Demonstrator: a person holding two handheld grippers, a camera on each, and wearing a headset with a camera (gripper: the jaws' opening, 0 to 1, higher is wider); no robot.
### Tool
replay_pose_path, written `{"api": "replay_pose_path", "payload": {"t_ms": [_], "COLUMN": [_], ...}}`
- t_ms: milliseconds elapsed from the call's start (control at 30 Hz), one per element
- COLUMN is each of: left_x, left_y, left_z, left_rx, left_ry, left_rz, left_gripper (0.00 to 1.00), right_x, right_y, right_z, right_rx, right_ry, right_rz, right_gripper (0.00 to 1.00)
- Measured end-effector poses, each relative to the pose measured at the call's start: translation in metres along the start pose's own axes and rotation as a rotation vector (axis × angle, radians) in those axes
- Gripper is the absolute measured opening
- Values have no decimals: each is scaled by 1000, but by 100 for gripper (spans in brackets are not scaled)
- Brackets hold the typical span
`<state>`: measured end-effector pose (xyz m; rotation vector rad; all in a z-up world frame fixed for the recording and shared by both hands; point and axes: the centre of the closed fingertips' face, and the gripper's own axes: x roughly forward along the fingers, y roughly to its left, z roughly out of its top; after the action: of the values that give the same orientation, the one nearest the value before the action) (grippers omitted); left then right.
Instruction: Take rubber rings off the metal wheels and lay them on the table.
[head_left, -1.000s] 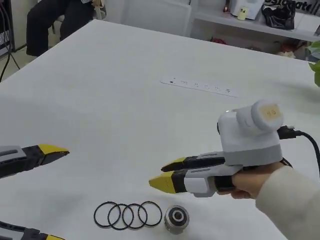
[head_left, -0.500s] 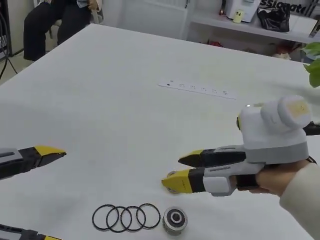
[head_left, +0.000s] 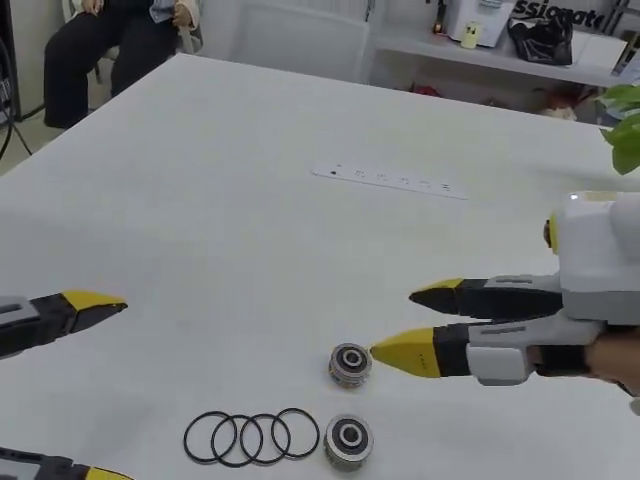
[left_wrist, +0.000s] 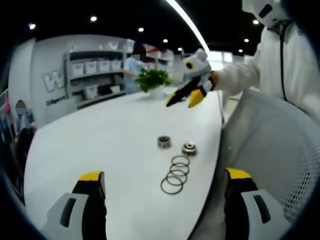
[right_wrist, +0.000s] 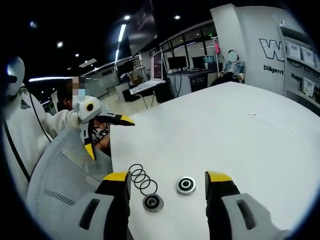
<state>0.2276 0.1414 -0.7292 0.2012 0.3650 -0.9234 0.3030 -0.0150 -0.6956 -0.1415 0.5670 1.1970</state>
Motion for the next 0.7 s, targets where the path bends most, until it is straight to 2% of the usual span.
{"api": "replay_pose_path", "payload": {"t_ms": [367, 567, 700], "left_x": [-2, -3, -3], "left_y": [4, 5, 7], "left_z": [4, 3, 2], "left_rx": [-6, -13, -14], "left_ry": [-18, -20, -20], "left_rz": [21, 30, 34], "left_gripper": [100, 100, 100], "right_x": [-21, -35, -44], "right_y": [0, -3, -6], "right_z": [-11, -20, -31], "right_rx": [-39, -27, -6], "right_ry": [-18, -37, -34], "right_rz": [-23, -46, -63], "right_gripper": [71, 75, 77]}}
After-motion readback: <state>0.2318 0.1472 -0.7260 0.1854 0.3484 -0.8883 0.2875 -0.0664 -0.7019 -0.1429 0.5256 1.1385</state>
